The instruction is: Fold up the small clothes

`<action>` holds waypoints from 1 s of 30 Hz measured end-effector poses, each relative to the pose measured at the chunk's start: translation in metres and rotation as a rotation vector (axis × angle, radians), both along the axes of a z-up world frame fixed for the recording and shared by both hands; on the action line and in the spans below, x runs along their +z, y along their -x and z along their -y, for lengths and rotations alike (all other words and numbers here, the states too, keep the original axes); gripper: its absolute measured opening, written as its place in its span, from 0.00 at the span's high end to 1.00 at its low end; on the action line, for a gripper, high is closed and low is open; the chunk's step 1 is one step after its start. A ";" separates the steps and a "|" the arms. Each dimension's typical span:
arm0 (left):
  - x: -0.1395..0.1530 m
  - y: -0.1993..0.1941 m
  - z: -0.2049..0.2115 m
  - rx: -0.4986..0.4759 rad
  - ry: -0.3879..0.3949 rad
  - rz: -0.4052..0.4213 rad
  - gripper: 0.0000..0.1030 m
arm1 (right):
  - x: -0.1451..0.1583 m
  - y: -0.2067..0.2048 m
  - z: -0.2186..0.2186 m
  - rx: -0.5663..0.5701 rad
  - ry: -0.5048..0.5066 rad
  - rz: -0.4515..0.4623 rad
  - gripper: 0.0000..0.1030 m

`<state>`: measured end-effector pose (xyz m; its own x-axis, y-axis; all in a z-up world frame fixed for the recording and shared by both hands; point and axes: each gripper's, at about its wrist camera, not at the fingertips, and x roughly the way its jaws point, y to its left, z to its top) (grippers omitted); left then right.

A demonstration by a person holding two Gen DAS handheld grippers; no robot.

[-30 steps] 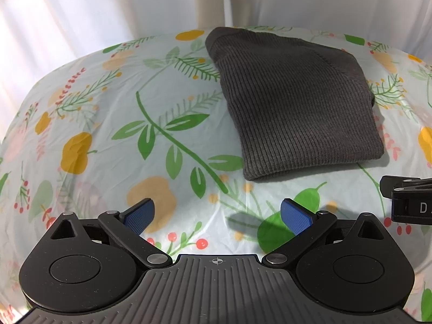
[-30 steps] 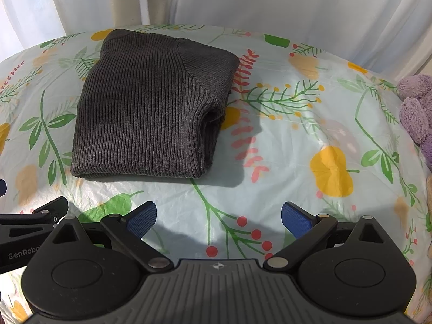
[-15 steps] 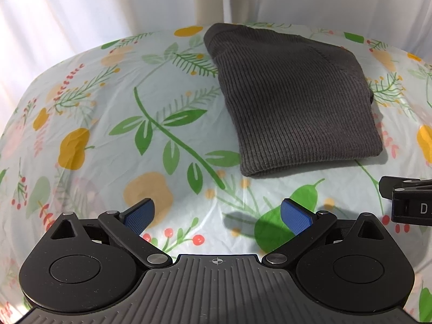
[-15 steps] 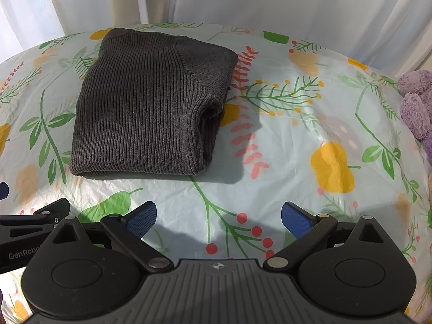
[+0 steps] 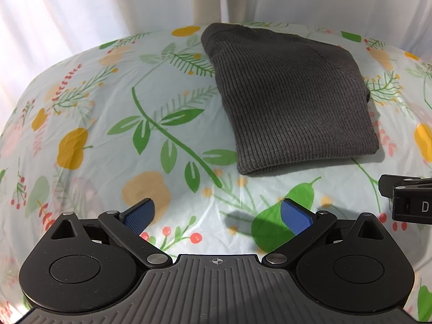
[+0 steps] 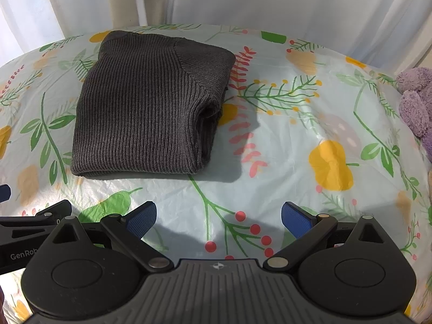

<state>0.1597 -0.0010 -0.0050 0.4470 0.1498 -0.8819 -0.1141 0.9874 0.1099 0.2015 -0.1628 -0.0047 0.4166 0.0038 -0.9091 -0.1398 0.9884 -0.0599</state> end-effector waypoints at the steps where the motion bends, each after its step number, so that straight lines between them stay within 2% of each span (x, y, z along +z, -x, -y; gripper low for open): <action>1: 0.000 0.000 0.000 0.000 0.002 -0.001 0.01 | 0.000 0.000 0.000 -0.001 -0.001 0.000 0.04; 30: 0.000 -0.001 0.004 -0.009 0.017 -0.005 0.01 | 0.004 -0.001 0.000 0.010 0.010 0.003 0.04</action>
<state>0.1607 -0.0050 -0.0050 0.4442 0.1311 -0.8863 -0.1046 0.9901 0.0940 0.2026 -0.1629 -0.0009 0.4196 -0.0011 -0.9077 -0.1498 0.9862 -0.0705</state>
